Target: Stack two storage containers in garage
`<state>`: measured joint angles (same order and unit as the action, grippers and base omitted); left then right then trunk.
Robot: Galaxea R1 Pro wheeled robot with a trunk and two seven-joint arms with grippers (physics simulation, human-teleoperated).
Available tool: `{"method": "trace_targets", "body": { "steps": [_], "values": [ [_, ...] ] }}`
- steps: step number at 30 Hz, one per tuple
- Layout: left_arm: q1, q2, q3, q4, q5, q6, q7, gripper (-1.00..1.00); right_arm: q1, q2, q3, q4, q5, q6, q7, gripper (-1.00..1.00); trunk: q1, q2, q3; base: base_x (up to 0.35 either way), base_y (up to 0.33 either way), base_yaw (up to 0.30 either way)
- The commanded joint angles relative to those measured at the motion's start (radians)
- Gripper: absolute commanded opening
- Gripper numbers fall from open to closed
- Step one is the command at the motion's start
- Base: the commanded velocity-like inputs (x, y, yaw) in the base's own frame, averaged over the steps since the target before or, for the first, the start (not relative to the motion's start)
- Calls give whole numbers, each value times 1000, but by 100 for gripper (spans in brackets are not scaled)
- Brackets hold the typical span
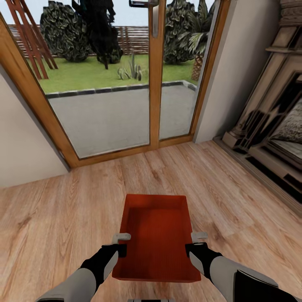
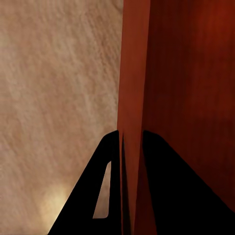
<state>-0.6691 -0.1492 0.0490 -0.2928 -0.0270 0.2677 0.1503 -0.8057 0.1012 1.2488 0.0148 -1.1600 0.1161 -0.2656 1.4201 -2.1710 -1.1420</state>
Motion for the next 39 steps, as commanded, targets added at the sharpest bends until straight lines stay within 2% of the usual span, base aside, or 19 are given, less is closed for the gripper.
{"method": "trace_targets", "body": {
  "steps": [1,39],
  "values": [
    [1,3,6,1,-18,8,14,-100,-1,0,-14,-1,5,4,2,-100,-4,7,3,0,0,0],
    [1,3,7,4,-18,8,8,-100,-1,0,-14,-3,5,-4,2,-100,-150,273,122,0,0,0]
  ]
}}
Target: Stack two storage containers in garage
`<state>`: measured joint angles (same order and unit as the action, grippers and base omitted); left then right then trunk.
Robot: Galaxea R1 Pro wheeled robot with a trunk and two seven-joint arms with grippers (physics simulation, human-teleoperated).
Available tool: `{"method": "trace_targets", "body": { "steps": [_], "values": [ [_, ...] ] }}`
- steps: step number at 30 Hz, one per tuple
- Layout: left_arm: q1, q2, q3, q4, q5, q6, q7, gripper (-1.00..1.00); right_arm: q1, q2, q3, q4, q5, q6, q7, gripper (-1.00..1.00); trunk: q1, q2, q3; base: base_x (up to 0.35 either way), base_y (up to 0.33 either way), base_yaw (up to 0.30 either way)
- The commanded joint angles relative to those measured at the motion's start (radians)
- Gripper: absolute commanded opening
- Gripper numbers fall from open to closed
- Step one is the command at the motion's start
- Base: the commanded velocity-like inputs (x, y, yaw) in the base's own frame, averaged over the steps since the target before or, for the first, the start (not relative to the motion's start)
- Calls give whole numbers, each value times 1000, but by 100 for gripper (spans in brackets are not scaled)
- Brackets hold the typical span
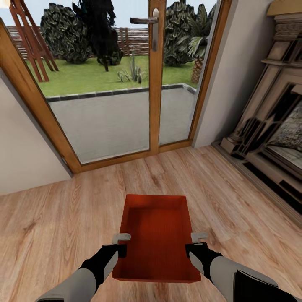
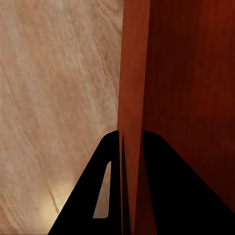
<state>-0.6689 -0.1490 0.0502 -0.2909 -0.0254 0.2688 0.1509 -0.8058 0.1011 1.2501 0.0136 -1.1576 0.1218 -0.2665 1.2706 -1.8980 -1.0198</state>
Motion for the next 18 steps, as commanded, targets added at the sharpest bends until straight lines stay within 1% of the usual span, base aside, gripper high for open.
{"method": "trace_targets", "body": {
  "steps": [1,18],
  "values": [
    [0,3,6,2,-19,7,7,-100,-1,0,-15,-1,3,-10,3,-100,-4,7,3,0,0,0],
    [1,3,7,2,-19,7,9,-100,-1,0,-15,-1,3,-10,3,-100,-69,126,56,0,0,0]
  ]
}}
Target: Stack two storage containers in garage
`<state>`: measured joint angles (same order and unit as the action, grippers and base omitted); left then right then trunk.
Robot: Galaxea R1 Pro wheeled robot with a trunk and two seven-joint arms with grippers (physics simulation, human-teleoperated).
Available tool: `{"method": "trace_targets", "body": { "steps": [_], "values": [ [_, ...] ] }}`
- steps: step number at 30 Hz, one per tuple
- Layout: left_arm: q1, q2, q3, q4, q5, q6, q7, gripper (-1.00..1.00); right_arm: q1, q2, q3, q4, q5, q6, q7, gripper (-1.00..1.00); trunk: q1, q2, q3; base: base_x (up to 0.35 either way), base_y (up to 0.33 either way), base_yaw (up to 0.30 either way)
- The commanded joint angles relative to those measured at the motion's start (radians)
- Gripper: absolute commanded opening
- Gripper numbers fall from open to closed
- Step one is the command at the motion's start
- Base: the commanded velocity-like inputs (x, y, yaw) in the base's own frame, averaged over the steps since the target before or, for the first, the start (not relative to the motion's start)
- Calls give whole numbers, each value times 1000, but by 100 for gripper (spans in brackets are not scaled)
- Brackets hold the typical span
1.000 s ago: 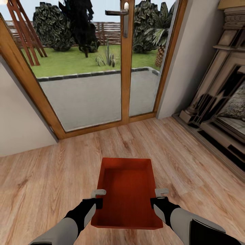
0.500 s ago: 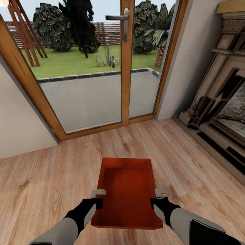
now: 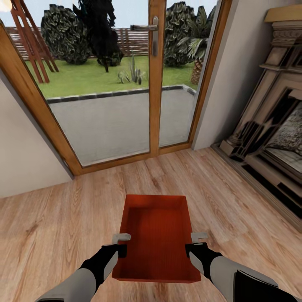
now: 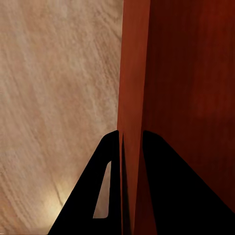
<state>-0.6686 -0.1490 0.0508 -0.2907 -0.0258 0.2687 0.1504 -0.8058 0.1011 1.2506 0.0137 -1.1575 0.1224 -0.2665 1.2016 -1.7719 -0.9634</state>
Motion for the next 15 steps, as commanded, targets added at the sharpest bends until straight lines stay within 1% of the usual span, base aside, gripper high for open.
{"method": "trace_targets", "body": {
  "steps": [1,15],
  "values": [
    [1,3,6,2,-19,7,9,-100,-1,0,-16,-1,3,-11,3,-100,-4,7,3,0,0,0],
    [1,3,6,2,-19,7,14,-100,-1,0,-16,-1,3,-10,3,-100,-58,105,46,0,0,0]
  ]
}}
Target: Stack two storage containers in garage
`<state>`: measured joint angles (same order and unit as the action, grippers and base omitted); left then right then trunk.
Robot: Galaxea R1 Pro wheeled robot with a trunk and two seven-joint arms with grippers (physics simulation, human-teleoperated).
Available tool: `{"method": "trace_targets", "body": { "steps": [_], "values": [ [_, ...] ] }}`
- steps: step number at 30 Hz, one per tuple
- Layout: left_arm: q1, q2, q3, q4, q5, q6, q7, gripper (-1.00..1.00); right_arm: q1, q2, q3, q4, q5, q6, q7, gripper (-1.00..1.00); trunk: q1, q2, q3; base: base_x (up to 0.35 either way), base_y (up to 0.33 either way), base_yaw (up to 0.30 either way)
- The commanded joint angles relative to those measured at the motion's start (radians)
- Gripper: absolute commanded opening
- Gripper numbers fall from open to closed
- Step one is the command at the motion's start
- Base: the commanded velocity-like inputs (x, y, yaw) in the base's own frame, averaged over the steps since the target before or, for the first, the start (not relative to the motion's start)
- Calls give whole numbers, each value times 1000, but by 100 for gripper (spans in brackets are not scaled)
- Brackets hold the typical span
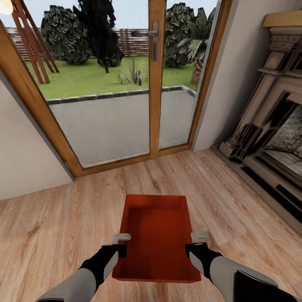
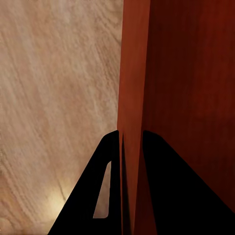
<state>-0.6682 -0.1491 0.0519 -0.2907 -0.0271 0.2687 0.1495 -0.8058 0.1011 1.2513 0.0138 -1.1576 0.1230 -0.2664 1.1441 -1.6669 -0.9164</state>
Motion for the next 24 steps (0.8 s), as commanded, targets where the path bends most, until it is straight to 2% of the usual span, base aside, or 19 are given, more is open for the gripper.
{"method": "trace_targets", "body": {
  "steps": [1,13,24],
  "values": [
    [1,3,5,2,-18,7,15,-100,-1,0,-16,-1,3,-11,3,-100,-4,7,3,0,0,0],
    [0,3,6,2,-19,7,16,-100,-1,0,-16,-1,3,-12,3,-100,-50,91,40,0,0,0],
    [0,3,6,2,-18,7,16,-100,-1,-1,-16,-1,3,-44,3,-100,-92,168,75,0,0,0]
  ]
}}
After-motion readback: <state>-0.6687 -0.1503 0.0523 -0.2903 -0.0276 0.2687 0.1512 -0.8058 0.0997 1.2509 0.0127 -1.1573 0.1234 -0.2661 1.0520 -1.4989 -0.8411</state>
